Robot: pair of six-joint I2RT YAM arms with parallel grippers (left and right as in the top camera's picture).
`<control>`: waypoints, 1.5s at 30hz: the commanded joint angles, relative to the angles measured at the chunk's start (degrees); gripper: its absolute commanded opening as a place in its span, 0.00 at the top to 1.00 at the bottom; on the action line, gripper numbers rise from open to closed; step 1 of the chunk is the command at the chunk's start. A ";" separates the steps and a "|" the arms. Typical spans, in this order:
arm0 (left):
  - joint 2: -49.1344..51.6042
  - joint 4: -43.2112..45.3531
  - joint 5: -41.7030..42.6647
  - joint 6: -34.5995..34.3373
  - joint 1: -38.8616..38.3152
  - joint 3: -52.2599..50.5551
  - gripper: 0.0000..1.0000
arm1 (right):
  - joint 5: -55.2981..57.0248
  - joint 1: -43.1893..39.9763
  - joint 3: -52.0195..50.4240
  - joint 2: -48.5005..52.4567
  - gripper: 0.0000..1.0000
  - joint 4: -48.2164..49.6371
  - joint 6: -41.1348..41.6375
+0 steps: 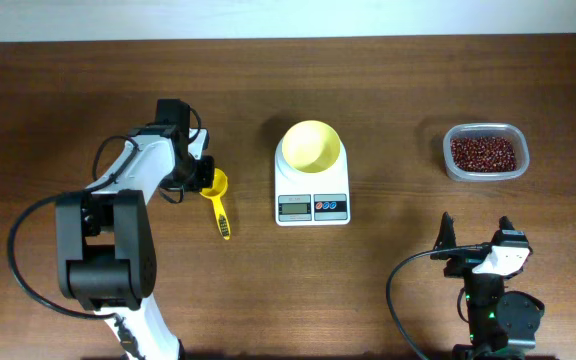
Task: Scoop item into bowl and weigh 50g on scale
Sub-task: 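Reach the left gripper down and grasp the yellow scoop's handle, then lift the yellow scoop with the left gripper toward the scale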
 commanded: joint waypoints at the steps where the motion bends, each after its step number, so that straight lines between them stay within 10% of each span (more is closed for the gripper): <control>1: 0.94 0.17 0.61 0.02 -0.02 0.57 1.00 | 0.28 0.39 -0.31 -0.44 0.01 -0.20 0.04; 36: -4.68 -17.88 4.26 -0.02 -0.02 24.85 1.00 | 0.28 0.39 -0.31 -0.44 0.01 -0.20 0.04; 45: -4.66 -17.92 4.24 -20.61 -0.07 24.85 1.00 | 0.28 0.39 -0.31 -0.44 0.01 -0.20 0.04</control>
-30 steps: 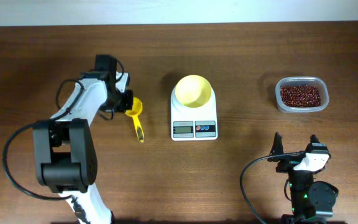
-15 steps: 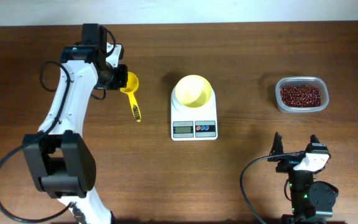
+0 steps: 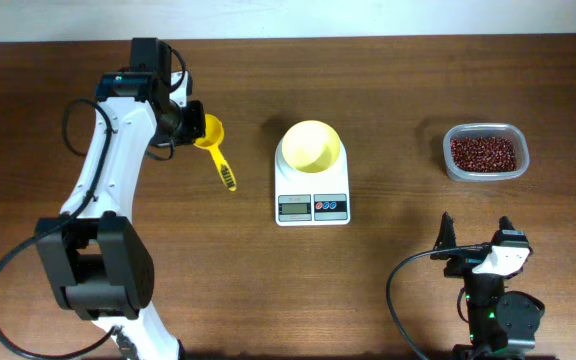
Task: Scoop item into bowl and weigh 50g on scale
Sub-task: 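Lift the yellow scoop with the left gripper toward the scale, then move the right gripper to the scoop cup and grasp its rim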
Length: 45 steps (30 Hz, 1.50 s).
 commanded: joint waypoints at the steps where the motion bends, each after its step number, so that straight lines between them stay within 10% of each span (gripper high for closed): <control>1: -1.62 -0.11 0.63 -12.11 -0.07 1.25 1.00 | 0.28 0.39 -0.31 -0.42 0.01 -0.20 0.07; 23: -1.62 -0.11 1.05 -29.59 -0.07 1.25 1.00 | -1.60 0.39 -0.31 -0.42 0.01 -0.02 0.26; 34: -1.62 1.07 6.23 -33.66 -0.42 1.25 1.00 | -6.01 0.39 6.29 0.52 0.01 -3.02 16.37; 45: -1.62 2.73 6.21 -40.06 -0.46 1.25 1.00 | -12.02 0.39 33.16 29.81 0.01 -18.51 16.37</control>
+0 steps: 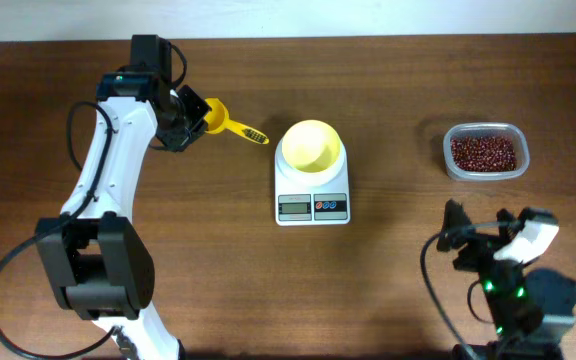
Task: Scoop item into bowl and weigh 50g on scale
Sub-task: 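Move the right gripper to the scoop cup and grasp its rim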
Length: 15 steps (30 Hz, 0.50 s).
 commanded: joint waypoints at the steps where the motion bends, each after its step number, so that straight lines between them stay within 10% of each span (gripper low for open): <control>1: -1.62 0.04 0.44 -3.43 -0.24 1.25 1.00 | -7.48 0.37 10.73 13.92 0.01 -3.19 0.57; 8: -1.62 0.09 0.39 -3.52 -1.77 1.25 1.00 | -29.05 0.37 26.69 41.66 0.01 -4.96 0.57; 15: -1.62 1.97 -0.68 -6.54 -5.90 1.25 1.00 | -59.52 0.39 27.43 56.61 0.01 16.02 11.15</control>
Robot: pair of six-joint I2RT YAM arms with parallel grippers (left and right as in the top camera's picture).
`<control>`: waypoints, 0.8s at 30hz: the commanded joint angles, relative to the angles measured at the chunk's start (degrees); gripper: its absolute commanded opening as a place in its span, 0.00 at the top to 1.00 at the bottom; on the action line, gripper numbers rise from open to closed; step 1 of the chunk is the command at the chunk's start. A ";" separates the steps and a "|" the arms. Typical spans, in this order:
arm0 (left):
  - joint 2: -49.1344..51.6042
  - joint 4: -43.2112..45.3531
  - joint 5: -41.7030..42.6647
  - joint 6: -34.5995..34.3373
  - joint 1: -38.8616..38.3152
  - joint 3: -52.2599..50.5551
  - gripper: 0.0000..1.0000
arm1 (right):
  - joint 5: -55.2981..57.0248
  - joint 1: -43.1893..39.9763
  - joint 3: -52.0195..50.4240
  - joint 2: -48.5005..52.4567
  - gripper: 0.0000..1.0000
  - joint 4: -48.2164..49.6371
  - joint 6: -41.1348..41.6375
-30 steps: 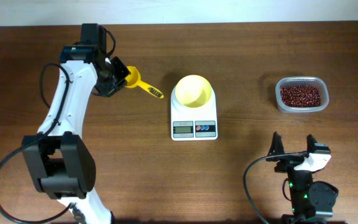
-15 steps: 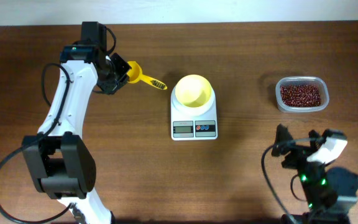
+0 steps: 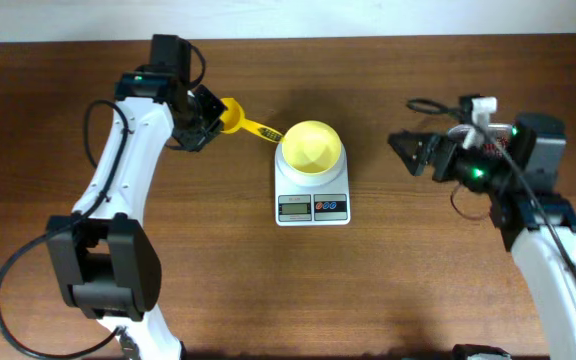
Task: Scoop item into bowl and weigh 50g on scale
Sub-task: 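Move the right gripper to the scoop cup and grasp its rim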
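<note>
My left gripper (image 3: pixel 212 115) is shut on the cup end of a yellow scoop (image 3: pixel 236 118). The scoop's handle points right and its tip reaches the rim of the yellow bowl (image 3: pixel 311 146). That bowl stands on the white scale (image 3: pixel 312 206) at the table's middle. My right gripper (image 3: pixel 402 152) hovers right of the scale, pointing left, open and holding nothing. The tub of red beans is almost wholly hidden under the right arm.
The right arm's wrist and cables (image 3: pixel 488 150) stretch over the back right of the brown table (image 3: pixel 218 280). The left arm (image 3: pixel 118 190) runs along the left side from its base at the front.
The right arm has gone from the front right edge to beside the scale, now covering the bean tub. My left gripper and the scoop have shifted slightly right, toward the bowl.
First my left gripper was at the scoop lying left of the scale. Then it held the scoop farther back, handle toward the front. Later the handle pointed right at the bowl while the right arm stood at the front; now both grippers flank the scale.
</note>
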 commanded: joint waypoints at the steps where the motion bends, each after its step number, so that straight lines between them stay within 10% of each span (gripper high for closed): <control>1: -1.62 1.33 -0.63 -3.06 -2.32 1.20 1.00 | -14.73 0.37 0.87 4.15 0.02 3.67 13.27; 24: -1.62 7.48 -0.61 -23.85 -16.35 1.20 0.99 | -9.27 0.42 0.85 6.40 0.01 4.07 13.62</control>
